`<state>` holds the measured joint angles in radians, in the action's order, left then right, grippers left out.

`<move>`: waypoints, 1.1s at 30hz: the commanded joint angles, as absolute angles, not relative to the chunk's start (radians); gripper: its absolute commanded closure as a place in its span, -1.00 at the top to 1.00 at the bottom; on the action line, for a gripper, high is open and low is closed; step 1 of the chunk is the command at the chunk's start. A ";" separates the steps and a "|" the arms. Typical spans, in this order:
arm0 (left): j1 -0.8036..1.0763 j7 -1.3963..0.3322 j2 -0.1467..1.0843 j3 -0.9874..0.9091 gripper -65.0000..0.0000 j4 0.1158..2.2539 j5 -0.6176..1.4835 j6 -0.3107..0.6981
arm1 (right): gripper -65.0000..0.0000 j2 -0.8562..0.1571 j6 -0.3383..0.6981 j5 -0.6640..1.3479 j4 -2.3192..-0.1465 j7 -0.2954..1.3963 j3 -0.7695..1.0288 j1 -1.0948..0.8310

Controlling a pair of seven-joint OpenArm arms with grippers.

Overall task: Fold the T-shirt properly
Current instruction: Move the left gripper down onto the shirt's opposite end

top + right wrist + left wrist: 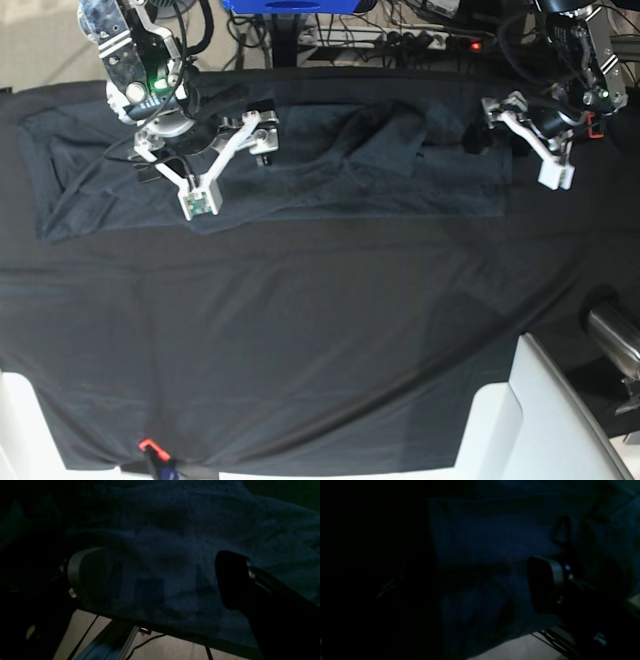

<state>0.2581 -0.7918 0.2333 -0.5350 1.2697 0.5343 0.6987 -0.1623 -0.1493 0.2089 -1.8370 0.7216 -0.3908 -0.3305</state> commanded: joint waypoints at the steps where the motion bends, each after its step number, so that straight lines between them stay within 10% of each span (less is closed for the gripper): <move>1: 0.268 -0.845 0.228 -0.519 0.78 1.262 0.510 0.698 | 1.00 -0.163 -0.148 0.209 -1.854 0.704 -0.390 -0.328; 9: 0.266 -0.845 0.213 -0.513 0.65 1.234 0.503 0.698 | 1.00 -0.163 -0.148 0.209 -1.854 0.704 -0.390 -0.328; 18: 0.202 -0.811 0.214 -0.526 -1.00 1.136 0.503 0.698 | 1.00 -0.165 -0.148 0.209 -1.853 0.704 -0.390 -0.337; 33: 0.197 -0.788 0.360 -0.624 -1.00 1.214 0.503 0.698 | 1.00 -0.166 -0.148 0.209 -1.851 0.700 -0.386 -0.351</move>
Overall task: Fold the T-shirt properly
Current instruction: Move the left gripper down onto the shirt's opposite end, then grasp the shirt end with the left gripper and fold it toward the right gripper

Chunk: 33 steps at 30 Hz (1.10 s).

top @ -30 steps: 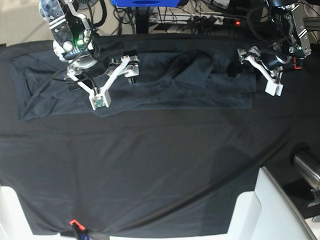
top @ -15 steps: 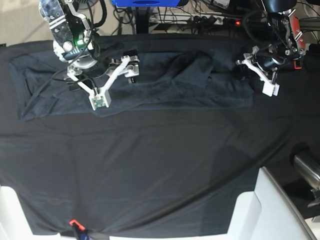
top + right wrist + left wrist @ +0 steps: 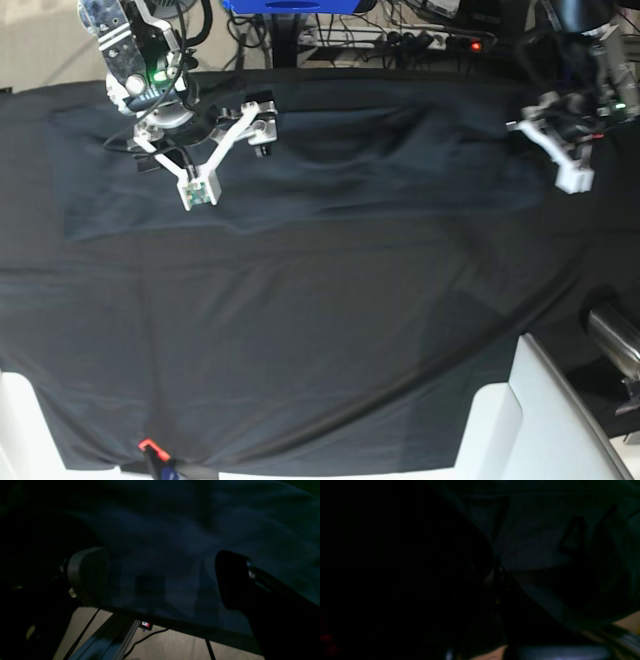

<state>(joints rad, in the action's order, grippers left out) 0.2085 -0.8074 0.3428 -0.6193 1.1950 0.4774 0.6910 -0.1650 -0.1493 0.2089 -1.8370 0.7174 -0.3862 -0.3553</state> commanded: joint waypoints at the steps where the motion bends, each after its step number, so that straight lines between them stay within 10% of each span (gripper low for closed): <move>1: 0.213 -0.788 0.377 -0.624 -1.00 1.241 0.503 0.698 | 1.00 -0.166 -0.148 0.209 -1.851 0.700 -0.387 -0.351; 18: 0.467 -0.796 0.269 -0.302 -1.00 1.821 0.501 0.696 | 1.00 -0.166 -0.148 0.209 -1.854 0.700 -0.381 -0.352; 33: 0.387 -0.788 0.197 -0.030 -1.00 1.828 0.504 0.449 | 1.00 -0.166 -0.148 0.209 -1.854 0.700 -0.381 -0.354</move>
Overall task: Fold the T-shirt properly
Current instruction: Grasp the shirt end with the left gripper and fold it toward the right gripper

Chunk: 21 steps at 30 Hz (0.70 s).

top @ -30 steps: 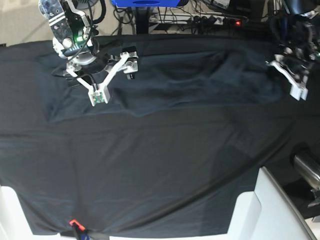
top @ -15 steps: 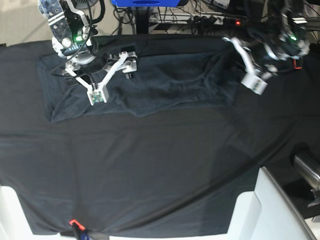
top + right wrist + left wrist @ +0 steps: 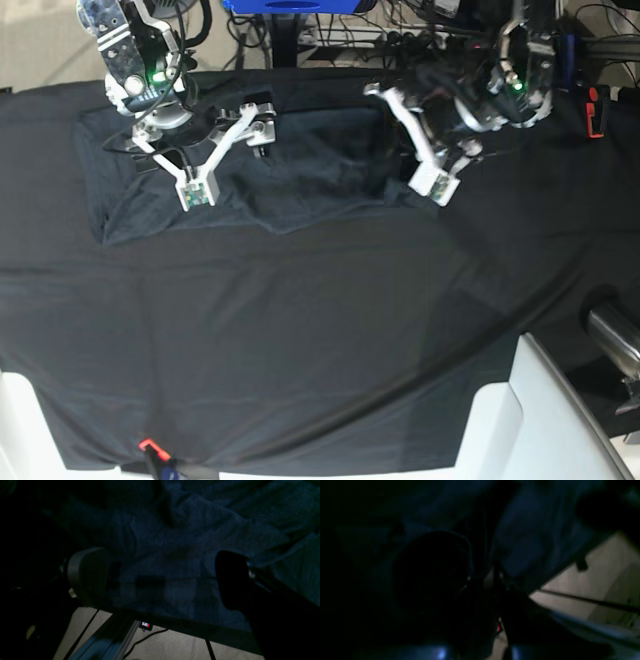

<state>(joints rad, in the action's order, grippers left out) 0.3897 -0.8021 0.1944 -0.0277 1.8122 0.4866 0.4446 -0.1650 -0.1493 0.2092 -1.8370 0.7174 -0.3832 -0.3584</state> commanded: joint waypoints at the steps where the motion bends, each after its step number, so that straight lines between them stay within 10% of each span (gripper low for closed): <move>1: 0.381 -0.788 0.186 -0.031 -1.00 1.828 0.503 0.449 | 1.00 -0.166 -0.148 0.209 -1.854 0.700 -0.381 -0.354; 21: 0.275 -0.789 0.114 0.012 -1.00 1.679 0.503 0.447 | 1.00 -0.166 -0.148 0.209 -1.856 0.700 -0.381 -0.354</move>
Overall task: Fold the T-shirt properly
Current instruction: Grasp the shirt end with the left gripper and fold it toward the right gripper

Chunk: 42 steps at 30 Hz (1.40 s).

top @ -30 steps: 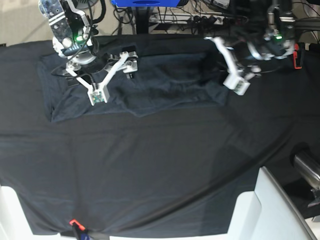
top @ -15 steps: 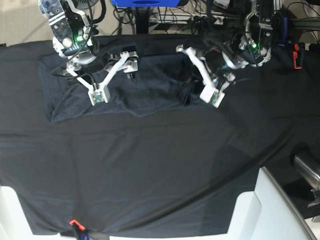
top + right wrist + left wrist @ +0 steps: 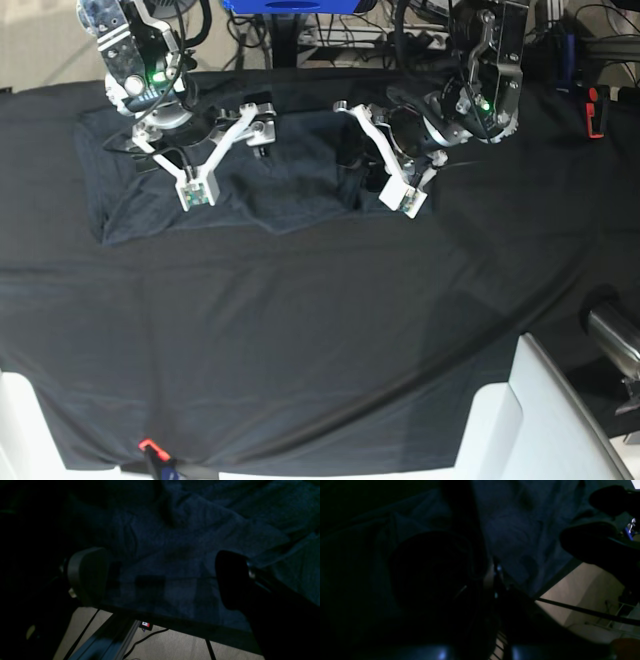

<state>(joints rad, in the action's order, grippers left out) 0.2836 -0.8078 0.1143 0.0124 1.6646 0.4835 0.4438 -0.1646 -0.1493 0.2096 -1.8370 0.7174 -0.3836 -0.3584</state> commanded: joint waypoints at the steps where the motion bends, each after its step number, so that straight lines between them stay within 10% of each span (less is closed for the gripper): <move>1: 0.272 -0.789 0.114 0.012 -1.00 1.672 0.503 0.447 | 1.00 -0.166 -0.148 0.209 -1.856 0.700 -0.381 -0.354; 16: 0.216 -0.791 0.113 0.124 -1.00 1.586 0.503 0.447 | 1.00 -0.165 -0.148 0.209 -1.859 0.700 -0.381 -0.354; 29: 0.147 -0.794 0.124 0.278 0.56 1.584 0.503 0.447 | 1.00 -0.165 -0.148 0.209 -1.859 0.702 -0.383 -0.351; 42: 0.088 -0.826 0.124 0.453 0.57 1.704 0.513 0.453 | 1.00 -0.165 -0.148 0.211 -1.859 0.700 -0.381 -0.346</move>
<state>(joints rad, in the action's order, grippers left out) 0.1020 -0.9077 0.1513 0.4469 1.6676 0.4118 0.4358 -0.1757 -0.1753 0.1764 -1.8423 0.7021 -0.3710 -0.3435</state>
